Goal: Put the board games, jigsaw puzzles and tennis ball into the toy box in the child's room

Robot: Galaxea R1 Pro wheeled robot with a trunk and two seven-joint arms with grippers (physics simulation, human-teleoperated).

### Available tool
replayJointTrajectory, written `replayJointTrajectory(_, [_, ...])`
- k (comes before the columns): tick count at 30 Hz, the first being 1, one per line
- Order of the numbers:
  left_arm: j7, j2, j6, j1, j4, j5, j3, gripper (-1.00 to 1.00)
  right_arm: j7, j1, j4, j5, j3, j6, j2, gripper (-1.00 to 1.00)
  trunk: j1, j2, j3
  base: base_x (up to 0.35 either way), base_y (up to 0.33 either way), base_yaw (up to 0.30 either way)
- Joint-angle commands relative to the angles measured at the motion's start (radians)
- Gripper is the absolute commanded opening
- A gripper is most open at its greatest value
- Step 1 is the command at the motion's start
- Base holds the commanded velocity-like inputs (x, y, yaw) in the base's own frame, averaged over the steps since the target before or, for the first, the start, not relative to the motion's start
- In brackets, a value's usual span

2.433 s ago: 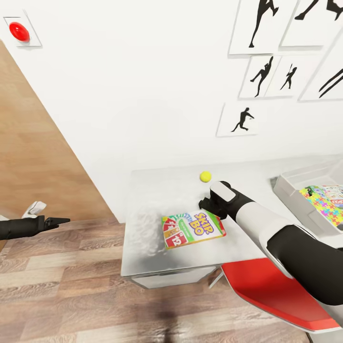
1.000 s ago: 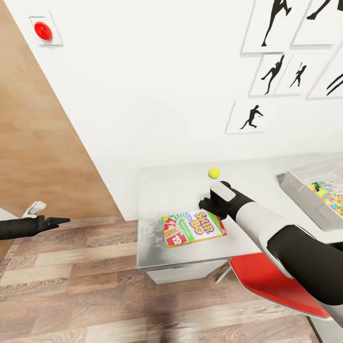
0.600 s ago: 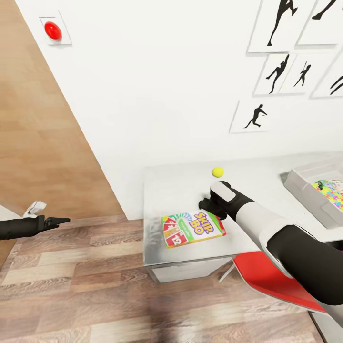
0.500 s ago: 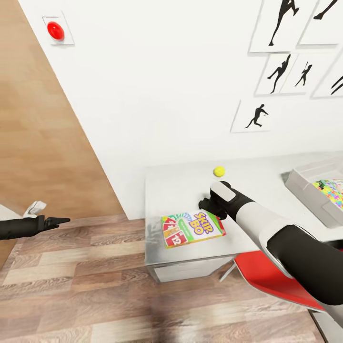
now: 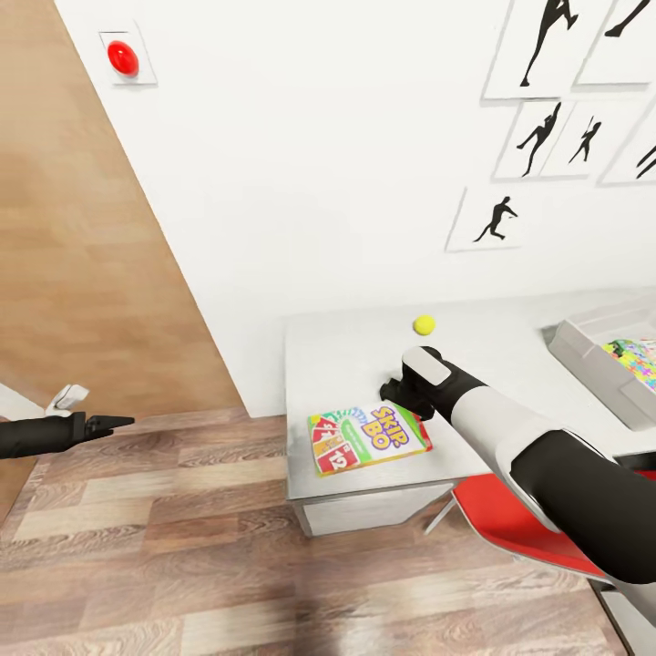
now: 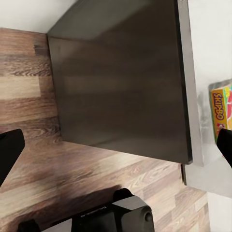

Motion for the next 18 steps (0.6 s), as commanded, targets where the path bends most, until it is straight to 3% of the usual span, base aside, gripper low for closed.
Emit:
replayJointTrajectory(1, [-0.009,0.000,0.010,-0.001,-0.001,-0.010,0.002,1.00,-0.004,-0.001,-0.001,-0.003,0.006,0.006,0.000,1.00,0.001,-0.002,-0.002,-0.002,0.077,0.000])
replayJointTrajectory(18, [-0.010,0.000,0.010,-0.001,-0.001,-0.009,0.002,1.00,-0.004,-0.001,-0.001,-0.004,0.006,0.006,0.000,1.00,0.001,-0.002,-0.002,0.000,0.107,0.000])
